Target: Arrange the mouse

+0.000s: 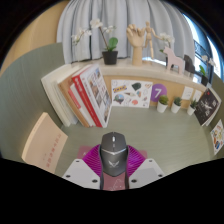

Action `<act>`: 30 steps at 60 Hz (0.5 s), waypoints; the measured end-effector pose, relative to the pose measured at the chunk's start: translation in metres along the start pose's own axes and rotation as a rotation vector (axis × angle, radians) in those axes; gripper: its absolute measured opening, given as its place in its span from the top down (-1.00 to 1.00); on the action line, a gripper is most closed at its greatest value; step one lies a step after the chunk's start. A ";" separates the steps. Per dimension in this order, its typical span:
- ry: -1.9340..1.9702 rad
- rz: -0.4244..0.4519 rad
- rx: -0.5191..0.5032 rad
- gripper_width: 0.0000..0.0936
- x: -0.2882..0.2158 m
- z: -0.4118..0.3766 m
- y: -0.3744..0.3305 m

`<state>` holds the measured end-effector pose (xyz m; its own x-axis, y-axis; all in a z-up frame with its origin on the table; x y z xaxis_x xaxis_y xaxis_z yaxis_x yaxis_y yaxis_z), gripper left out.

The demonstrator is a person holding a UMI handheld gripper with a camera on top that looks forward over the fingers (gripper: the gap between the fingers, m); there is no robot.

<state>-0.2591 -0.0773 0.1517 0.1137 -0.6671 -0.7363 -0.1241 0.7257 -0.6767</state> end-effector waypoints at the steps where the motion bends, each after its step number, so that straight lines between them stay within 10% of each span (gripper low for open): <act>1: 0.000 -0.018 0.000 0.40 0.008 -0.003 0.006; 30: 0.023 -0.181 0.037 0.06 0.103 -0.025 0.050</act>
<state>-0.2784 -0.1145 0.0422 0.1082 -0.7909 -0.6023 -0.0676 0.5986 -0.7982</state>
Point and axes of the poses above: the point between the fingertips, and its own axes, seen from behind it with the camera up: z to the right, x down, y forward, the way the camera looks, the point moved 7 cm from there along -y, backward, against the way the camera looks, and after that the axes turned 4 degrees about -y, right-handed, at the moved point
